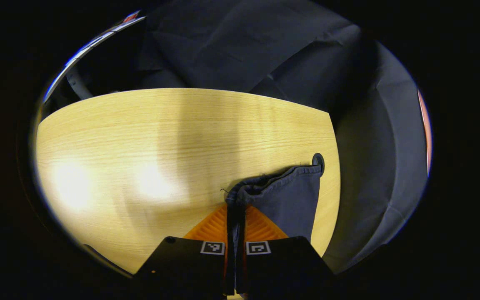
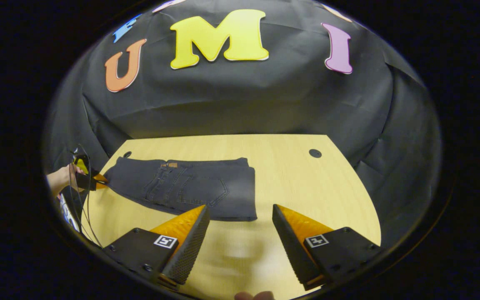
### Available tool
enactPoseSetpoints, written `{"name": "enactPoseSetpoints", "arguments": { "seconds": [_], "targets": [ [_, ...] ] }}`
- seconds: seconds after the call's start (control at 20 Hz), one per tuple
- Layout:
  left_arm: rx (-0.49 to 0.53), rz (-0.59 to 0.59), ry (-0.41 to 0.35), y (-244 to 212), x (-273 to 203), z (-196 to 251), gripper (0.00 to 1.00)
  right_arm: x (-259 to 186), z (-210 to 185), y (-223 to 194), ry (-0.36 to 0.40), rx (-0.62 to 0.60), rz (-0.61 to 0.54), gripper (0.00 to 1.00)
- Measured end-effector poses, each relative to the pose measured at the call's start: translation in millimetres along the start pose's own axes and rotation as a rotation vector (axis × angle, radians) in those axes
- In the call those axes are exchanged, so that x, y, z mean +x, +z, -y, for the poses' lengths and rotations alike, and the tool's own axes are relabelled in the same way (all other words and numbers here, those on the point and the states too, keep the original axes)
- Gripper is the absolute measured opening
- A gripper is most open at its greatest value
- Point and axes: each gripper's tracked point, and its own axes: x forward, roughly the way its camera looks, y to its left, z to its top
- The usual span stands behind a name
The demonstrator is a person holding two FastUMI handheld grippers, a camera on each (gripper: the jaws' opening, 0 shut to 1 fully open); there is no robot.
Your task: Grasp the waist and the cuffs of the jeans and fold them to make the two legs overlap; first hold the waist and fold one-third of the jeans toward the cuffs, then hold the cuffs and fold the remaining one-third in the same direction to finish folding.
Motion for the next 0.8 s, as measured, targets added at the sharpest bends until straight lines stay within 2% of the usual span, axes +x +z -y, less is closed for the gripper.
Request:
{"name": "enactPoseSetpoints", "arguments": {
  "seconds": [0.2, 0.25, 0.3, 0.4, 0.65, 0.75, 0.8],
  "targets": [
    [0.092, 0.039, -0.083, 2, -20, 28, 0.04, -12, 0, -7, 0.008, 0.001, 0.000, 0.94],
    [0.137, 0.052, -0.110, 2, -29, 38, 0.00, -15, 0, -7, 0.008, -0.001, 0.003, 0.94],
    [0.172, 0.066, -0.146, 0, -39, 51, 0.04, -20, 2, -7, 0.006, -0.007, 0.009, 0.94],
    [0.247, 0.089, -0.206, -4, -61, 78, 0.04, -32, 5, -5, 0.004, -0.013, 0.028, 0.94],
    [0.491, 0.163, -0.347, -33, -130, 148, 0.04, -62, 18, 0, -0.007, -0.012, 0.084, 0.94],
    [0.591, 0.190, -0.414, -66, -153, 172, 0.04, -75, 28, -1, -0.019, -0.007, 0.101, 0.96],
    [0.638, 0.201, -0.447, -62, -166, 179, 0.04, -82, 34, -1, -0.026, -0.002, 0.112, 0.94]
  ]
}}
